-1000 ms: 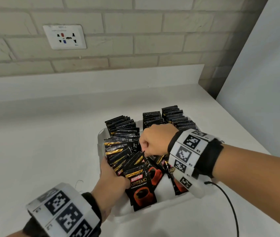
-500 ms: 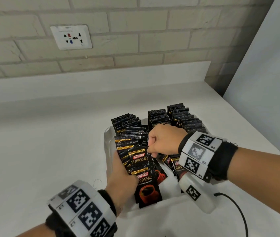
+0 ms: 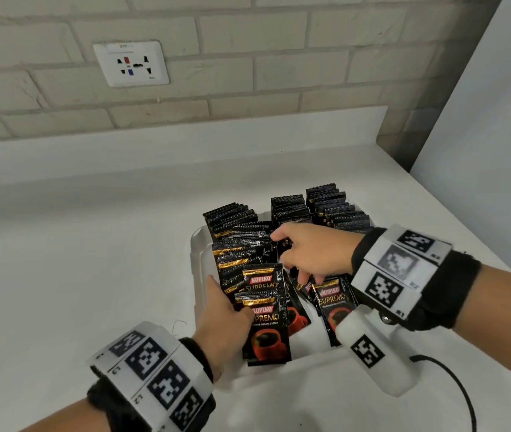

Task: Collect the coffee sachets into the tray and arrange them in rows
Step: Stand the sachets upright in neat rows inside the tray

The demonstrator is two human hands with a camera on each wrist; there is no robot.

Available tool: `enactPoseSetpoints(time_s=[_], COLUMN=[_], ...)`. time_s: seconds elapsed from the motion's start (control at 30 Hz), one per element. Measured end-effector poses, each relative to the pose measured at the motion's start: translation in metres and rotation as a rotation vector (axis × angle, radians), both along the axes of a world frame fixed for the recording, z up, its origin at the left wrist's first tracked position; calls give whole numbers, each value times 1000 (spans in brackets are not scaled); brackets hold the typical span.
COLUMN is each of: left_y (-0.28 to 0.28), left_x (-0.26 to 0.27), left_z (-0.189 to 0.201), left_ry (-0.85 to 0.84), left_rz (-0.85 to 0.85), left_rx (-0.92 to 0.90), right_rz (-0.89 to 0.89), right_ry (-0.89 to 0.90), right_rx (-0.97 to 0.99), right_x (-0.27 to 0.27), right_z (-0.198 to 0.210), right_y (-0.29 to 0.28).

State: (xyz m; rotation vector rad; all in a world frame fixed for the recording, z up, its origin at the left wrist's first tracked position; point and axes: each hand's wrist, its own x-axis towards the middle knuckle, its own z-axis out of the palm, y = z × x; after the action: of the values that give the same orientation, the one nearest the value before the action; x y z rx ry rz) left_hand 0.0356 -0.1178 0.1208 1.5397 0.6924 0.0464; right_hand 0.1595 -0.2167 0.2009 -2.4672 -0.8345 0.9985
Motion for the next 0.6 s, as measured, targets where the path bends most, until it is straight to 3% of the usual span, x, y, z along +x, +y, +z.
enactPoseSetpoints(time_s=[0.23, 0.4, 0.6], left_y=[-8, -7, 4], left_x=[4, 7, 8], left_z=[3, 9, 22], left_ry=[61, 26, -57], left_rz=[-37, -114, -24], left_rx=[9, 40, -131], right_rz=[-139, -172, -174], right_ry=[291, 356, 183], right_rx=[18, 134, 192], right_x=[-6, -14, -11], right_z=[-7, -1, 6], right_y=[8, -2, -10])
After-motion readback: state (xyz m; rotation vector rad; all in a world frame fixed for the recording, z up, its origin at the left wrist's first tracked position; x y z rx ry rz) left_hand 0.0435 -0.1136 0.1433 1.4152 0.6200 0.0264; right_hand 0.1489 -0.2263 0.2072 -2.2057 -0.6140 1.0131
